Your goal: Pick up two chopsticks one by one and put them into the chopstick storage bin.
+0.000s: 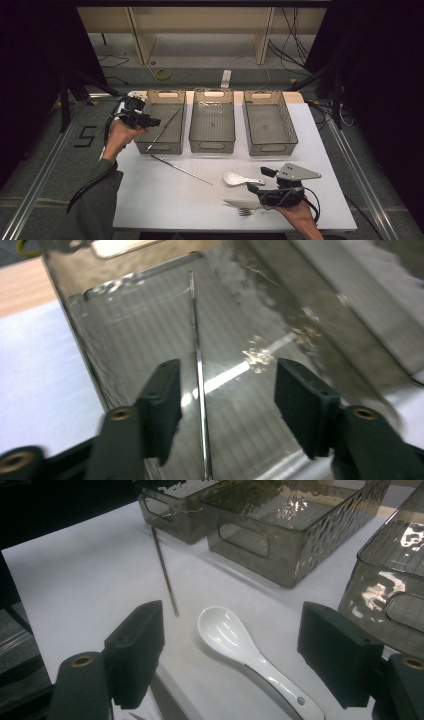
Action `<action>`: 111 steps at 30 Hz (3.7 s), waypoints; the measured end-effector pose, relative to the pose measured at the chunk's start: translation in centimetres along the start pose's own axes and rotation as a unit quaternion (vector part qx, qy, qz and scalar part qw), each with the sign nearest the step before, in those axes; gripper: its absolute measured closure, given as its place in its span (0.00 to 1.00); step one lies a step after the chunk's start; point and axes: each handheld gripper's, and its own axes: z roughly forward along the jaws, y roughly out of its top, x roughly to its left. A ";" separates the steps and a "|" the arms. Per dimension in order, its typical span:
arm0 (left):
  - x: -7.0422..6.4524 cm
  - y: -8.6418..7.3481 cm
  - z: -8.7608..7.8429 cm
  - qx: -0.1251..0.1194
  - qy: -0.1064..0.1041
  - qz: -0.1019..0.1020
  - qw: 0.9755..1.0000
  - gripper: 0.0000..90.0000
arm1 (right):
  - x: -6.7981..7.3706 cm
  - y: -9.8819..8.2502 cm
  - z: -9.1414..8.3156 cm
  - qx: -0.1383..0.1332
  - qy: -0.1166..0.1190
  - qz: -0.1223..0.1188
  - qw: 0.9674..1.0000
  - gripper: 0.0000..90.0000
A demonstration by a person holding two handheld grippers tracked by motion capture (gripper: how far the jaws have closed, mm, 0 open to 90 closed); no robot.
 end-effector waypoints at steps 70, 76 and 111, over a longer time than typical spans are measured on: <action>-9.6 -6.1 5.8 0.204 -0.096 0.288 0.931 0.54 | 0.5 0.1 0.2 0.009 0.000 -0.014 1.000 0.31; -9.7 -6.1 6.0 0.212 -0.101 0.288 0.928 0.59 | 0.5 0.1 0.2 0.010 0.001 -0.015 1.000 0.31; -11.1 -6.7 5.2 0.258 -0.112 0.351 0.893 0.91 | 0.5 0.0 0.2 0.014 -0.002 -0.016 1.000 0.31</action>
